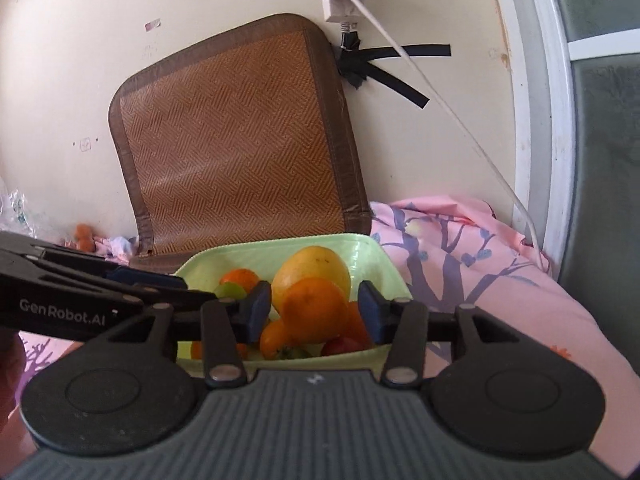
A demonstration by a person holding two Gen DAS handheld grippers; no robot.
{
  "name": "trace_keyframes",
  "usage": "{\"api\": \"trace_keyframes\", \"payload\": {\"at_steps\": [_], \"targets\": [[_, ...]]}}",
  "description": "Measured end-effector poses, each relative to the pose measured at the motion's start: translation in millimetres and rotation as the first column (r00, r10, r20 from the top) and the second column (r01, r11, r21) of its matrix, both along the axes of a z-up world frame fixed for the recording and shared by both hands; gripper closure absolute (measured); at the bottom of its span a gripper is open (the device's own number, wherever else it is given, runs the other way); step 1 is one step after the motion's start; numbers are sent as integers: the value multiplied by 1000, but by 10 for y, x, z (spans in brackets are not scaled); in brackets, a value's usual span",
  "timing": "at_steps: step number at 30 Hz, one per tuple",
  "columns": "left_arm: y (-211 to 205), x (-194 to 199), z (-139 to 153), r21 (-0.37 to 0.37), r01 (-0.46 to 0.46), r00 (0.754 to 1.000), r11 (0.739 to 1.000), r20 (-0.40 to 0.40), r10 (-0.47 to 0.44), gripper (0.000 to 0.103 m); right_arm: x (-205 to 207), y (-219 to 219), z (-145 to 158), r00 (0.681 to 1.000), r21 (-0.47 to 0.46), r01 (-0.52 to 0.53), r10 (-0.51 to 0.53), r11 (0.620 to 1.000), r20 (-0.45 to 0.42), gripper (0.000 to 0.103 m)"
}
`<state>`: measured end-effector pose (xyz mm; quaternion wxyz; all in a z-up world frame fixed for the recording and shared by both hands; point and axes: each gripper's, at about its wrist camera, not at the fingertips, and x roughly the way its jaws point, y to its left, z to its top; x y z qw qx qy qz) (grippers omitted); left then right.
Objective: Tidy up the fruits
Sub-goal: 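Lower both fruits into the basket and open both tools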
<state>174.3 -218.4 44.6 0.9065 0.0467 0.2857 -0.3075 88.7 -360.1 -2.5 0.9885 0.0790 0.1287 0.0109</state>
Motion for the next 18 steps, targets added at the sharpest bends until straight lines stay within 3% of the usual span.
{"api": "trace_keyframes", "payload": {"at_steps": [8,12,18], "targets": [[491,-389,210,-72,-135,991,988,-9,135,48,-476,-30,49,996,175,86,-89,981,7,51],[618,-721,123,-22,-176,984,984,-11,176,47,-858,248,-55,993,238,116,-114,964,-19,50],[757,-1193,-44,40,-207,978,977,-16,208,38,-1170,664,-195,985,277,143,-110,950,-132,49]]}}
